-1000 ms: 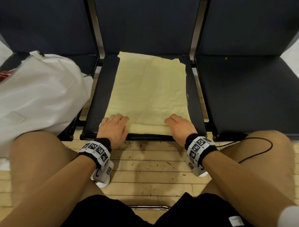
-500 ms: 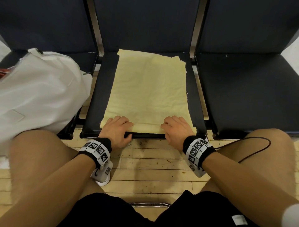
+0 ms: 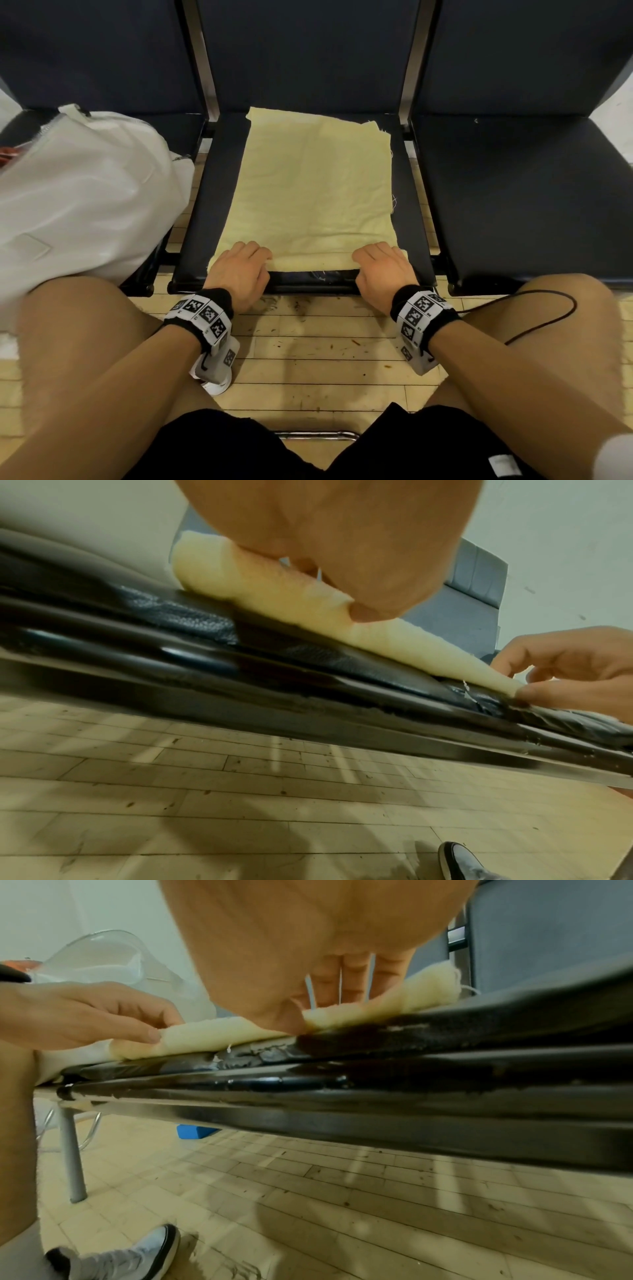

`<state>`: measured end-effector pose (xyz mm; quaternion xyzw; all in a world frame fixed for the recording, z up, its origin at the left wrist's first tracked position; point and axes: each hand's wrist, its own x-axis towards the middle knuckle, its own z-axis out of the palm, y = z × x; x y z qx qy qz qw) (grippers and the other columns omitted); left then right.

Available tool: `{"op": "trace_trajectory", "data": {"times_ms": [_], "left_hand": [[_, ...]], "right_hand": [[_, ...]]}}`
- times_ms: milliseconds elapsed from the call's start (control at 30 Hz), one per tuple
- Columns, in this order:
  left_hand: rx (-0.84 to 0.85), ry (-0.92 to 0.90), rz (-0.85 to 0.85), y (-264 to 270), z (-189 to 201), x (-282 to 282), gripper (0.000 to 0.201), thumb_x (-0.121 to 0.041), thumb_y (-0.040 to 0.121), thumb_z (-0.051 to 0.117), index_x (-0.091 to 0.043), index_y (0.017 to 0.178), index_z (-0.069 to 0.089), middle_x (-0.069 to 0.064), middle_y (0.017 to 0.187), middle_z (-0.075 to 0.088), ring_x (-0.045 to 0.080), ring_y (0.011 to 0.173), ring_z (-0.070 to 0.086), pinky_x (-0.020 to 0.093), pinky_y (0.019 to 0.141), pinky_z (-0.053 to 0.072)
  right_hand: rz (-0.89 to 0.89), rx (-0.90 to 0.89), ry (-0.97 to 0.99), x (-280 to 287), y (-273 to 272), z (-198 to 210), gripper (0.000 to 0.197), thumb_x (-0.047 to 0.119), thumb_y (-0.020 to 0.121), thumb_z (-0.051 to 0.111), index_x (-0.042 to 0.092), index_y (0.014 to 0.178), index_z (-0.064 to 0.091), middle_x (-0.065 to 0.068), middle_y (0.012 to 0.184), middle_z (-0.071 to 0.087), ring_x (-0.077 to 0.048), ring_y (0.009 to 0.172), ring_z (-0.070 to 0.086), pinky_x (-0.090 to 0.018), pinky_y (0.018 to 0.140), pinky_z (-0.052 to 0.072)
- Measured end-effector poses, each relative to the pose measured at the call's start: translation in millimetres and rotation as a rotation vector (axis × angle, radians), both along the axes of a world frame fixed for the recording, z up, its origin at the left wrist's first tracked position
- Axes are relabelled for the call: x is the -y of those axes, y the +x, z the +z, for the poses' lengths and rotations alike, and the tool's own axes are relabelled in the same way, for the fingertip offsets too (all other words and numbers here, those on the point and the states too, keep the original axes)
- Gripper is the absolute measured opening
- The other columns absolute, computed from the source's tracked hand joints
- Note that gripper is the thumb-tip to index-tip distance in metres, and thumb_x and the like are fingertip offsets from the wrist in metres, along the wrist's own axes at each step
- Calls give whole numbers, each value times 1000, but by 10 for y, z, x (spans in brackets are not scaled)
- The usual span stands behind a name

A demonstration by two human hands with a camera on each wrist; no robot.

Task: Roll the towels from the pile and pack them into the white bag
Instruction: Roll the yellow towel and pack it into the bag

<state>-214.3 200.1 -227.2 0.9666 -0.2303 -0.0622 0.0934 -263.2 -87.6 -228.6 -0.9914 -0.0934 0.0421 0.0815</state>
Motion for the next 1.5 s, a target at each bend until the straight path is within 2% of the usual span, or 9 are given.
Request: {"op": "trace_trajectory", "data": {"times_ms": [167, 300, 400, 533, 667, 833, 1100, 1300, 1500], "left_hand": [[-51, 86, 30, 6, -2, 6, 31, -24, 101, 36, -20, 128, 49, 2, 116, 59, 27, 99, 54, 38, 81, 40], [-29, 50, 71, -11, -16, 8, 33, -29, 103, 37, -22, 132, 50, 2, 121, 55, 30, 98, 57, 40, 81, 42], [187, 16, 36, 20, -31, -24, 22, -24, 93, 59, -19, 114, 65, 5, 115, 59, 28, 104, 52, 47, 89, 38], [235, 34, -22, 29, -45, -12, 5, -16, 94, 62, -16, 95, 66, 4, 96, 64, 28, 85, 54, 43, 74, 45], [142, 15, 18, -8, -31, -4, 24, -36, 98, 50, -20, 106, 67, -2, 106, 65, 25, 98, 55, 43, 84, 46], [15, 103, 37, -6, -25, 0, 40, -34, 95, 48, -24, 134, 53, -4, 130, 58, 20, 121, 48, 40, 104, 34], [-9, 74, 91, -24, 27, 33, 43, -25, 97, 37, -22, 140, 43, -2, 108, 65, 23, 90, 57, 40, 93, 35], [179, 28, 54, 0, -7, 16, 26, -10, 88, 62, -18, 113, 63, 3, 112, 61, 28, 101, 53, 45, 88, 40], [114, 43, 9, -44, 1, 33, 34, -40, 96, 40, -22, 108, 66, -3, 107, 64, 23, 97, 54, 40, 87, 39]], "right_hand": [[0, -99, -27, 17, 64, 68, 43, 9, 91, 38, 18, 131, 48, -3, 117, 60, -24, 109, 48, -36, 98, 32], [-33, -120, 19, 28, 56, 45, 42, 7, 92, 38, 17, 131, 47, -4, 113, 59, -27, 98, 51, -35, 86, 36], [10, 31, 22, 38, 56, -12, 40, -4, 79, 52, 12, 115, 60, -6, 107, 61, -30, 95, 53, -39, 83, 41], [101, 72, -20, 1, 54, -28, 36, -8, 69, 62, 13, 97, 67, -3, 99, 65, -27, 90, 54, -36, 80, 43], [49, 33, 30, -18, 13, -8, 30, 20, 85, 52, 16, 113, 63, 0, 113, 62, -23, 103, 49, -35, 91, 38], [12, -65, -1, 16, 50, -7, 44, 12, 91, 44, 20, 134, 52, 0, 129, 56, -22, 118, 44, -33, 102, 31], [-57, -189, 76, 50, 70, 47, 48, 15, 94, 38, 26, 140, 43, 1, 132, 50, -29, 104, 54, -42, 87, 48], [78, 187, 72, 26, 66, -6, 36, -13, 65, 62, 10, 92, 68, -6, 92, 66, -29, 82, 56, -37, 72, 47], [55, 19, 45, 21, 19, 4, 35, 26, 86, 53, 19, 119, 61, 2, 117, 61, -21, 107, 48, -34, 93, 38]]}}
